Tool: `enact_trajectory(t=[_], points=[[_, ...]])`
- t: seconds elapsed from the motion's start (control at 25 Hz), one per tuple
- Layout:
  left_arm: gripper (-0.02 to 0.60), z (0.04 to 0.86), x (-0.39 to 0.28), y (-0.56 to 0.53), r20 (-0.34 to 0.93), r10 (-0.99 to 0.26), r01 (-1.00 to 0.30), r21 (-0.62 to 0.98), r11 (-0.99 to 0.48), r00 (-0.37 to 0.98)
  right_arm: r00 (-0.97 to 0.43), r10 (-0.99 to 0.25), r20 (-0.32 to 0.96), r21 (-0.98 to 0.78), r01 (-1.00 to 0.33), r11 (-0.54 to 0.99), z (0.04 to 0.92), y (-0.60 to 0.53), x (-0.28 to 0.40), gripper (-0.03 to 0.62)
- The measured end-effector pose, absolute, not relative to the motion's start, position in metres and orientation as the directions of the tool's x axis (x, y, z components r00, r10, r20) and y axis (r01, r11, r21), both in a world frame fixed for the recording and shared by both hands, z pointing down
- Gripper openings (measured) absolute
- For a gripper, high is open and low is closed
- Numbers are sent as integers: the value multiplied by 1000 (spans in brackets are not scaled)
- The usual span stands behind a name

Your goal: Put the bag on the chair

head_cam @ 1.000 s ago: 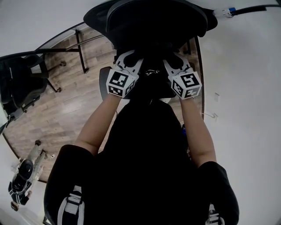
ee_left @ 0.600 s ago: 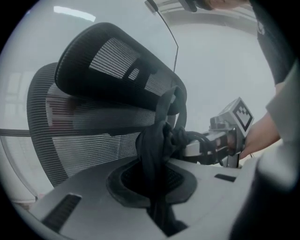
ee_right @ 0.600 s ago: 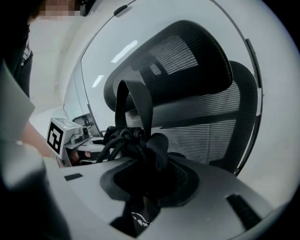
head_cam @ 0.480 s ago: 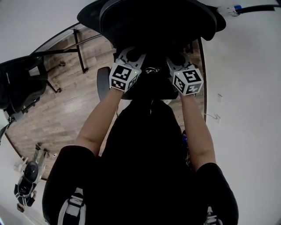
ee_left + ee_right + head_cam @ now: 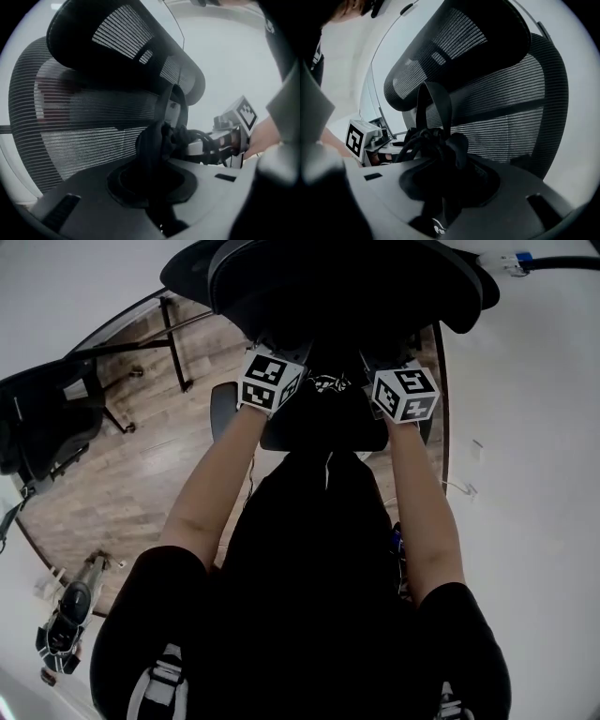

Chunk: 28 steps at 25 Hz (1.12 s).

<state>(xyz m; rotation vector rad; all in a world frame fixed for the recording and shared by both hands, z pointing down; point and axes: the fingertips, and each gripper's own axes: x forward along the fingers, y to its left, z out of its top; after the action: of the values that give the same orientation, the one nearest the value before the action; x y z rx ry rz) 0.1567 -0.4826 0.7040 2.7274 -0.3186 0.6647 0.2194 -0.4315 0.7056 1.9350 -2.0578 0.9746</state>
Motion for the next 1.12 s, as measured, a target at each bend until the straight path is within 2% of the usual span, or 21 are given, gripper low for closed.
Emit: enact_trajectory(t=[0.52, 0.72, 0.92, 1.12], points=[[36, 747, 147, -487, 532, -101, -308, 318, -897, 841, -185, -787, 589, -438, -891, -118, 758, -433, 212, 146], [35, 762, 140, -481, 532, -88, -301, 328, -895, 842, -179, -753, 634, -392, -913, -113, 774, -426, 205, 152], [37, 776, 133, -474, 581, -87, -291, 267, -919, 809, -174, -714, 678, -377, -916, -135, 790, -415, 202, 175], [124, 771, 129, -473, 599, -74, -289, 271, -918, 798, -170, -708, 685, -384, -911, -153, 783, -402, 203, 242]])
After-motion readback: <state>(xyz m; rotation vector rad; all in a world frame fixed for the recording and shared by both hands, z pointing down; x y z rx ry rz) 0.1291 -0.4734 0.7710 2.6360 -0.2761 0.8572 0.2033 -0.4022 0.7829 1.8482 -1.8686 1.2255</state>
